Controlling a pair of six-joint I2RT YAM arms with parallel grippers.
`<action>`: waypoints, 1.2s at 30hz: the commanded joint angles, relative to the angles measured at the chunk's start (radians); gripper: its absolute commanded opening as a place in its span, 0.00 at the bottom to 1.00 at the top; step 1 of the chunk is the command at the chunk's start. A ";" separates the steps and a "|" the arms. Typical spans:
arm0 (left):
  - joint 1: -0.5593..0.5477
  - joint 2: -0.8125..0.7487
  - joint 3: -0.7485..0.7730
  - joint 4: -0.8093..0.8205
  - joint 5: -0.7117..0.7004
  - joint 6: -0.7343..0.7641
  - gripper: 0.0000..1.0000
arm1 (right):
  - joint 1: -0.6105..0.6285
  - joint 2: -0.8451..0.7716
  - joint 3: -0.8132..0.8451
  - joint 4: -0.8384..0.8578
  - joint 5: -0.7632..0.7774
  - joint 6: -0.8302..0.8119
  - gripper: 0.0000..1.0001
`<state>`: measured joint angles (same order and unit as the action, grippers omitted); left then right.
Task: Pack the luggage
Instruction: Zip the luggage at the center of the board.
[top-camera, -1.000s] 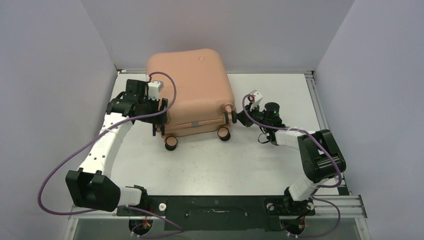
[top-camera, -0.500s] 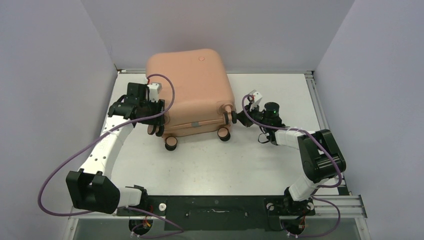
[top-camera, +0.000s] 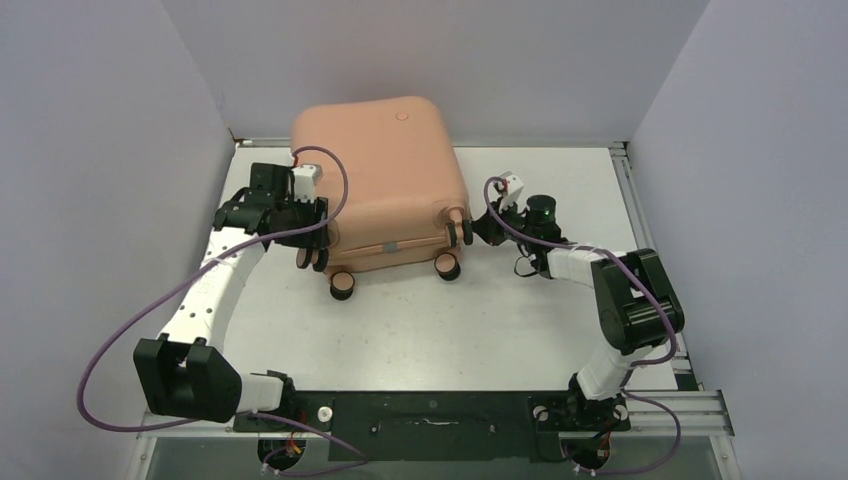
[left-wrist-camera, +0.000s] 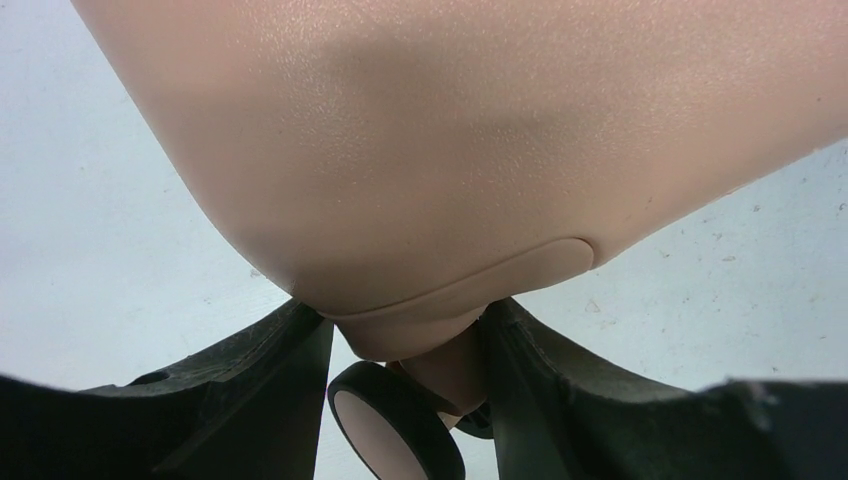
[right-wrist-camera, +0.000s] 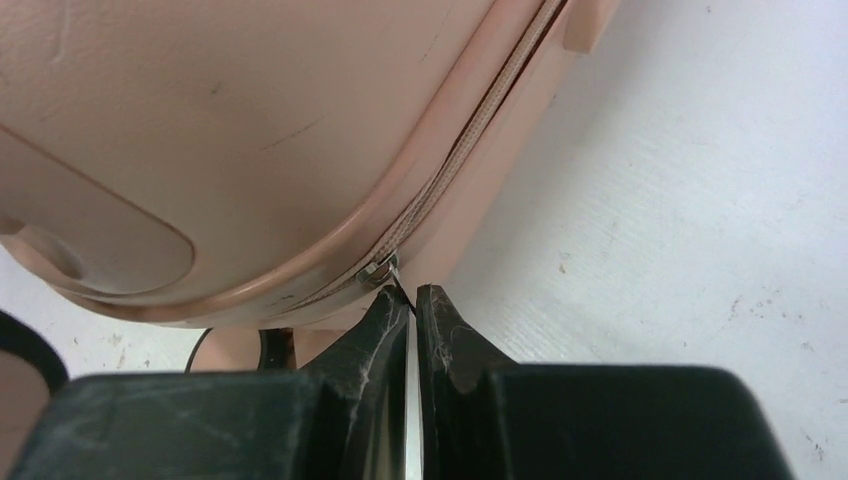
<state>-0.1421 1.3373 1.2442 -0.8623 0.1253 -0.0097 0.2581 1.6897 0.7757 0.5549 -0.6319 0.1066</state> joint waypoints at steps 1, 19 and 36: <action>0.041 0.043 -0.073 -0.123 0.036 0.147 0.00 | -0.049 0.036 0.127 0.046 0.178 -0.021 0.05; 0.057 -0.096 -0.159 -0.216 0.033 0.444 0.00 | 0.029 -0.085 0.092 0.025 0.102 -0.066 0.05; 0.469 0.021 -0.058 -0.326 0.152 0.868 0.00 | 0.144 -0.264 -0.032 -0.146 0.282 -0.255 0.05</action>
<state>0.2356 1.2823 1.1866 -0.9691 0.4000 0.7193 0.4469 1.4368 0.6601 0.3813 -0.5941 -0.0582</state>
